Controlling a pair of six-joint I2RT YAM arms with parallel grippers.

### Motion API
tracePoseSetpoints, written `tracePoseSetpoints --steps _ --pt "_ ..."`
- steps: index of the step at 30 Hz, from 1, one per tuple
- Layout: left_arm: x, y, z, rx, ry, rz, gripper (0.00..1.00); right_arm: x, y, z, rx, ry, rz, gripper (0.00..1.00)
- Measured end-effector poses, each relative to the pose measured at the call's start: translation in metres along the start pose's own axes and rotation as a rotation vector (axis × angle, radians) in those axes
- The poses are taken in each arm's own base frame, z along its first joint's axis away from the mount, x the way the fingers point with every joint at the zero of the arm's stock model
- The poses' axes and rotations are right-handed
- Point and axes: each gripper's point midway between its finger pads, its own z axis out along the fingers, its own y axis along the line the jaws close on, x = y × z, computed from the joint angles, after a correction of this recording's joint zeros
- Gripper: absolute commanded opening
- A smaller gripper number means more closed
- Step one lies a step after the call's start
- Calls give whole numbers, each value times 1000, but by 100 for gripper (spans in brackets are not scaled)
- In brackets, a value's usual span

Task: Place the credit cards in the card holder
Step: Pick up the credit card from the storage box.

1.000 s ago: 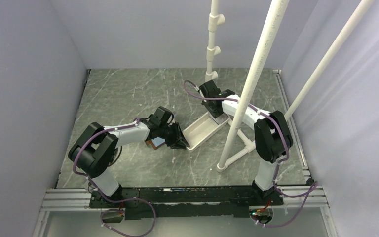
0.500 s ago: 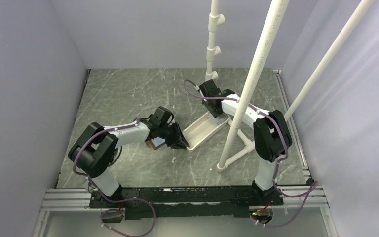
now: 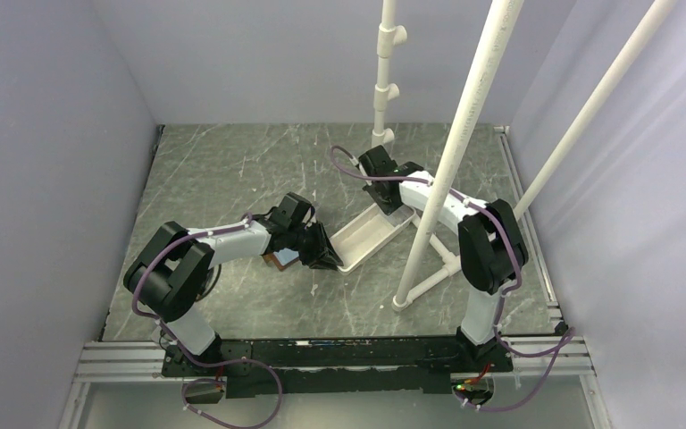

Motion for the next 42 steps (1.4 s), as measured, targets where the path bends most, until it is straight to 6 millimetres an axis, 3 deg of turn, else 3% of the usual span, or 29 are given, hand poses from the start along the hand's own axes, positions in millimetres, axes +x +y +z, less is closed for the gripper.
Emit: tracePoseSetpoints --steps 7,12,20,29,33,36,42 --pt "0 0 0 0 0 0 25 -1 5 -4 -52 -10 40 0" --pt "0 0 0 0 0 0 24 -4 6 -18 -96 -48 85 0" --pt "0 0 0 1 2 -1 27 -9 -8 -40 -164 -97 219 0" --pt "2 0 0 3 8 34 50 -7 -15 -49 -295 -105 406 0" --pt "3 -4 -4 14 3 51 73 -11 -11 -62 -374 -136 466 0" --pt "4 -12 -15 34 -10 79 87 -22 -3 -72 -439 -181 488 0" --pt "8 -28 -55 60 -56 153 93 -49 14 -83 -557 -278 515 0"
